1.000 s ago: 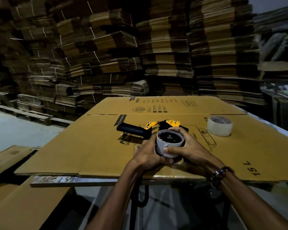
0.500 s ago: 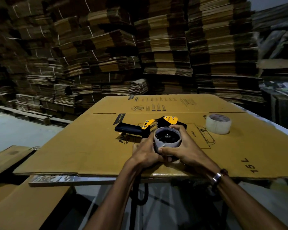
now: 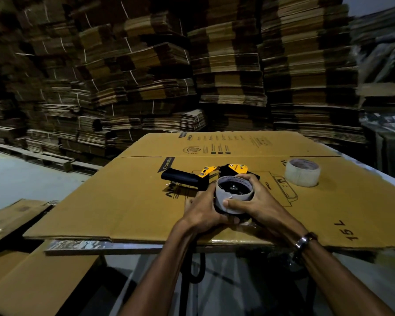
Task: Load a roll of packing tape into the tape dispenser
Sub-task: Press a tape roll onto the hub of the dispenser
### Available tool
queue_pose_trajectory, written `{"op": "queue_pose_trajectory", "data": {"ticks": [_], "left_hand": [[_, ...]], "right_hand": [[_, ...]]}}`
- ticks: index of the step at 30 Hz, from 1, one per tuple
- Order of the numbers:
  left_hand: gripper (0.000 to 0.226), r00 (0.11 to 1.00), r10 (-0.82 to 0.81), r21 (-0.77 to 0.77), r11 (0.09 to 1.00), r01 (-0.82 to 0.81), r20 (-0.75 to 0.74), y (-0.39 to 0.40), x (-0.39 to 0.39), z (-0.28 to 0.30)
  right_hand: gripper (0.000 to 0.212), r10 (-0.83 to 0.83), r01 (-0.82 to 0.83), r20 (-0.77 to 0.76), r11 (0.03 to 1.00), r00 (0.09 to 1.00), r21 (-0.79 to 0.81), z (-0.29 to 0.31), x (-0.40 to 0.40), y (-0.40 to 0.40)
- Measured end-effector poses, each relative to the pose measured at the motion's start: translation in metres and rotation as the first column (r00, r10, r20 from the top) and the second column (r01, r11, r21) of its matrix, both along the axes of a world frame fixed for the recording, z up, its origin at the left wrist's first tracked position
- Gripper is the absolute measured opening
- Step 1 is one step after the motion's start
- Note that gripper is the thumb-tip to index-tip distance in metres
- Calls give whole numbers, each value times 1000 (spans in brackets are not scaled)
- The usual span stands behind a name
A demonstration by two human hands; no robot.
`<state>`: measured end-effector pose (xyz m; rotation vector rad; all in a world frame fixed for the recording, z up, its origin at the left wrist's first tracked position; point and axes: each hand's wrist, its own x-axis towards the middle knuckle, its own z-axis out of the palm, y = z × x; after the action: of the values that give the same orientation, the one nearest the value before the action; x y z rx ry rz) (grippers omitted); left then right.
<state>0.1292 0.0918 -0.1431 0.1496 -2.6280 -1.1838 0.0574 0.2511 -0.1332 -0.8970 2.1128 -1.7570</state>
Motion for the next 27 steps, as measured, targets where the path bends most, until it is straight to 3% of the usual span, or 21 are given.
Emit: {"op": "queue_pose_trajectory", "data": {"ticks": [5,10,18,27], "left_hand": [[102,999,-21,88,996,18,35,-3,0,-1],[103,1000,3,73,997,-5,23,-1,0,-1],[108,999,-25,54,998,24,28,2,1,2],[97,999,-26,14,1000,26,-20,0,-1,-1]], "right_hand": [[76,25,-25,-21,999,999,31,-1,1,1],[115,-78,81,-74,995,994,52,-9,4,-5],[86,-74,98,-188,988,979,116,-7,6,-2],[87,-117,119,-66,993,991,23,-7,4,-2]]}}
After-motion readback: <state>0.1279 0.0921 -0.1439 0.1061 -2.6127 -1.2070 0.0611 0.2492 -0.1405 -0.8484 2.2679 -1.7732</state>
